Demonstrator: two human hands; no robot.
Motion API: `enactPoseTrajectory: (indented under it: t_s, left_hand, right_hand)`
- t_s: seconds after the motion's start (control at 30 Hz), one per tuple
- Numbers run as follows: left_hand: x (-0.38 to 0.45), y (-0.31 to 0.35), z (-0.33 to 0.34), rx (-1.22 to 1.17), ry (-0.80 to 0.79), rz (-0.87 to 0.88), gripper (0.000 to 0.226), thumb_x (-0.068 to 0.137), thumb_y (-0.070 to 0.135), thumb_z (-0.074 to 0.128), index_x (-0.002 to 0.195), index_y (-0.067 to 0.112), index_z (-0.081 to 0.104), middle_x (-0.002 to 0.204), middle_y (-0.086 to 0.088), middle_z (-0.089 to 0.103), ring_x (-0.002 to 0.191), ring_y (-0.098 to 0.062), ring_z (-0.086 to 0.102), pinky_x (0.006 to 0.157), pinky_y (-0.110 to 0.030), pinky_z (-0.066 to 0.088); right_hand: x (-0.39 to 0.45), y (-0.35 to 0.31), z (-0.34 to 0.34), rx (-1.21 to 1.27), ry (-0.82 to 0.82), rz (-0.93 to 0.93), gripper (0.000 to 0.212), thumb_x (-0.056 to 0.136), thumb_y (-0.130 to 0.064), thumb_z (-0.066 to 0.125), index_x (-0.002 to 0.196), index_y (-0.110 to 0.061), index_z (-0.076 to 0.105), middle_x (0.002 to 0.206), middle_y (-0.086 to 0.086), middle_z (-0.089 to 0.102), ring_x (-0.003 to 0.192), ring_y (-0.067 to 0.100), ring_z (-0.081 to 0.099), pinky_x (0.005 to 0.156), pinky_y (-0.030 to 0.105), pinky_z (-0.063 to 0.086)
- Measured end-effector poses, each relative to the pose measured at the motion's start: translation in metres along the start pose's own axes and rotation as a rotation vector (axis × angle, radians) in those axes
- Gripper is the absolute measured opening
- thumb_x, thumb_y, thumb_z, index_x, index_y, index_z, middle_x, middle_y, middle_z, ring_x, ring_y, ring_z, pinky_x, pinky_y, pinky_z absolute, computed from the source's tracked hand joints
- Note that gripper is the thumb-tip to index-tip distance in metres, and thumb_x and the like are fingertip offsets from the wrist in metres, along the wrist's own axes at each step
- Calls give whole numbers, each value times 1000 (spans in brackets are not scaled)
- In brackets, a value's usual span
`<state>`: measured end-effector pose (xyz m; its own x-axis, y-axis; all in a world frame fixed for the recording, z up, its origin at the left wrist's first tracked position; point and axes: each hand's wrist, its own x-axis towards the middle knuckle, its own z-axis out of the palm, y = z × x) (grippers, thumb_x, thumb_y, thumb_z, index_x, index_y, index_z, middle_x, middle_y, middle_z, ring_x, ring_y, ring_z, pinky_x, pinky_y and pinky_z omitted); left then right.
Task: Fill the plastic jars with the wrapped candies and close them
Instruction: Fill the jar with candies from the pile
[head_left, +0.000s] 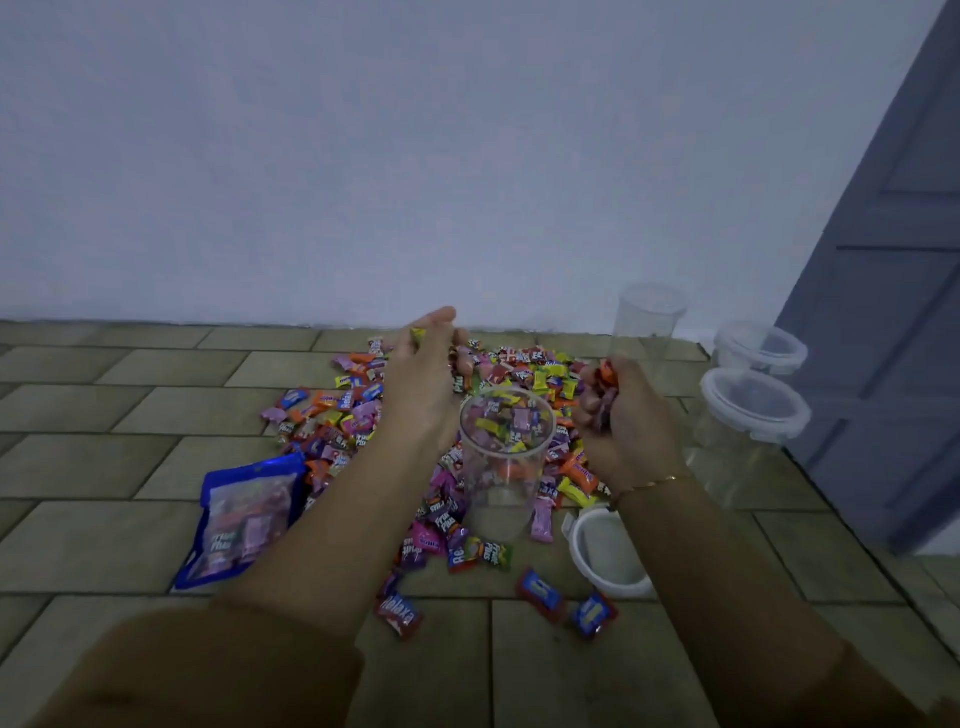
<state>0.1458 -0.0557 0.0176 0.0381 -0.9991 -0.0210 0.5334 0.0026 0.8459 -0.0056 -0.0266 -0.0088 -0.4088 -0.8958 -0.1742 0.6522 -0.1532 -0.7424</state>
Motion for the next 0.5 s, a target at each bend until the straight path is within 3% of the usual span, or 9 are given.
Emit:
enactPoseTrajectory:
  t_s: [0.2, 0.3, 0.5]
  left_hand:
    - [-6, -11, 4, 123, -85, 87, 16, 99, 7, 43, 100, 16, 55, 74, -1, 54, 49, -11, 49, 73, -34, 54]
    - [-6, -11, 2, 217, -90, 153, 16, 99, 8, 43, 99, 19, 55, 64, 6, 60, 50, -9, 55, 77, -39, 53]
    - [-7, -19, -6, 371, -84, 190, 16, 98, 14, 44, 96, 24, 56, 67, 12, 65, 56, -6, 60, 76, -41, 50]
  right_hand:
    - [-9, 5, 25, -208, -30, -243, 22, 97, -19, 48, 77, -13, 53, 67, 5, 60, 48, 12, 45, 48, 28, 37]
    - [-12, 12, 28, -234, -13, -261, 18, 97, -20, 49, 80, -14, 54, 65, 3, 60, 47, 10, 45, 46, 27, 36]
    - [-14, 17, 29, -359, -9, -334, 14, 96, -23, 50, 86, -15, 55, 60, -2, 57, 46, 8, 47, 42, 22, 38]
